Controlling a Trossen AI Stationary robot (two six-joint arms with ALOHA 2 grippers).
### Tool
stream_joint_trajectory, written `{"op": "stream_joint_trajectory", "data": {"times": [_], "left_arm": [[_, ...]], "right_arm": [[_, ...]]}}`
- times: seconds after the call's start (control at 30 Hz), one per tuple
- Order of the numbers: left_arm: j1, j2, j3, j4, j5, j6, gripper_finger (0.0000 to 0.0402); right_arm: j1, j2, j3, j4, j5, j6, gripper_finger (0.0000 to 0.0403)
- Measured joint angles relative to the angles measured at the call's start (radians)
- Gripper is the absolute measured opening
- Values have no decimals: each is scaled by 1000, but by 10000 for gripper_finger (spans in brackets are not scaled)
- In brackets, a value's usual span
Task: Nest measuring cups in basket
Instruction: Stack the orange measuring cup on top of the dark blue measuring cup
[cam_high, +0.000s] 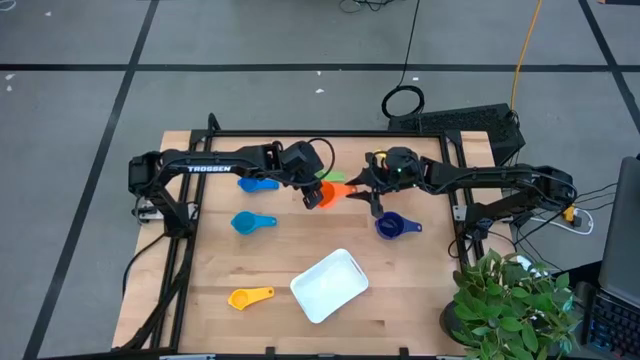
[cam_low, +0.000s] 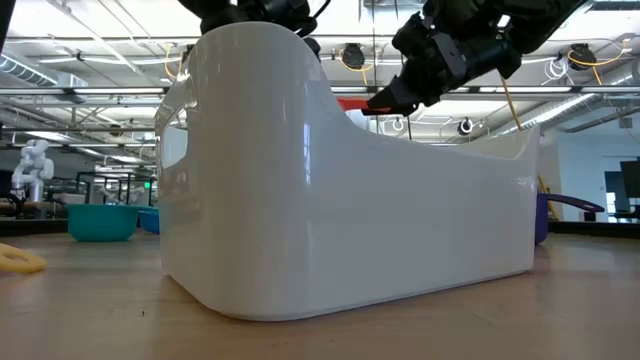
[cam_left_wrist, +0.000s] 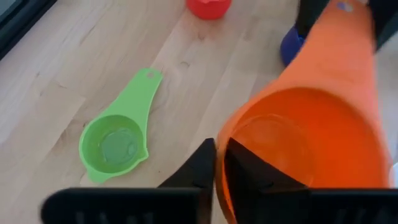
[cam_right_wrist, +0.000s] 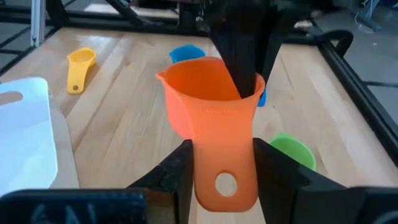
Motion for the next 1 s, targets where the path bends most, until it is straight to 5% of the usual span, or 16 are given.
{"op": "stream_joint_trajectory", "data": {"times": [0.43,1.0], "left_arm": [[0,-5,0,-8,-1,39,135],[-30,-176,0,-9,-74,143,145]], "right_arm": [[-1,-30,-1,-51,6,-4,120],[-1,-464,-93,-510,86,131,120]]}}
